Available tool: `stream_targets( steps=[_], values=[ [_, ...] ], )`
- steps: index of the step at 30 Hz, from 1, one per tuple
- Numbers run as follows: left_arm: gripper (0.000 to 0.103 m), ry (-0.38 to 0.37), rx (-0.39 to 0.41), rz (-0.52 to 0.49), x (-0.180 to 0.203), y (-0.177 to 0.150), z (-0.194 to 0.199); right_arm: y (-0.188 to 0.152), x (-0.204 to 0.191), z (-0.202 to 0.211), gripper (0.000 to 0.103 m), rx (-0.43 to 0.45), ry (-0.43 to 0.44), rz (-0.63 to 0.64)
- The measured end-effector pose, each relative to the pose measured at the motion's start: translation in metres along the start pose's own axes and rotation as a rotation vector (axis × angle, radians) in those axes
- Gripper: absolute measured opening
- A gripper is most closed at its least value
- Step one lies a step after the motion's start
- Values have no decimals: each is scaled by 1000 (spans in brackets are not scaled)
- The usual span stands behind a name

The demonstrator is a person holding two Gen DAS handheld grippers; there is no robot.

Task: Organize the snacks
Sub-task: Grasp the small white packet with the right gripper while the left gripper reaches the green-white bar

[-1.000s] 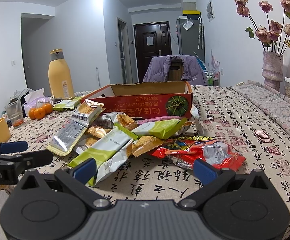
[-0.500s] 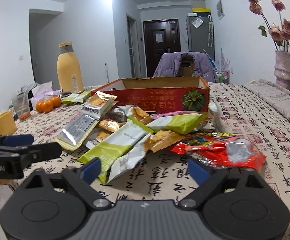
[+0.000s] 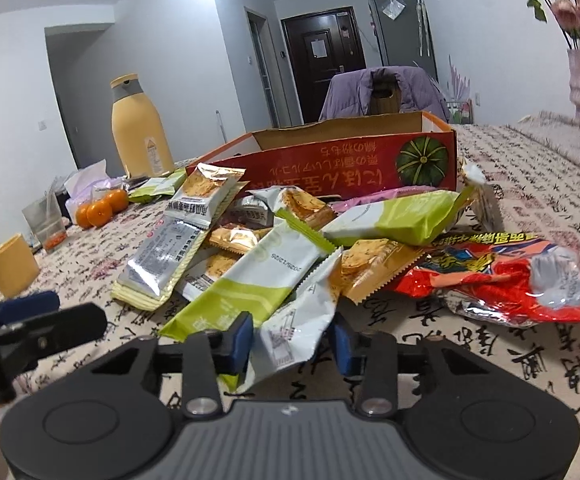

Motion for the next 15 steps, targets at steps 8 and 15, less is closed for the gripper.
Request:
stream_targets(
  steps=[8,15],
  values=[
    [103,-2,-9,14,-4,0,-3,2,0,-1,17,12,15,3],
    [103,0,-16,13,-2,-1,-5,2,0,13,14,43,-5,60]
  ],
)
Point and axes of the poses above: each gripper's, at about its wrist camera, not at the fingertips, and z roughly against the way its jaws point, x to its right, y to its top, the point moved 6 cm from there along -z, roughly the way its jaws point, and after that the axes turned 11 degrees about z, right-handed, at the moved point
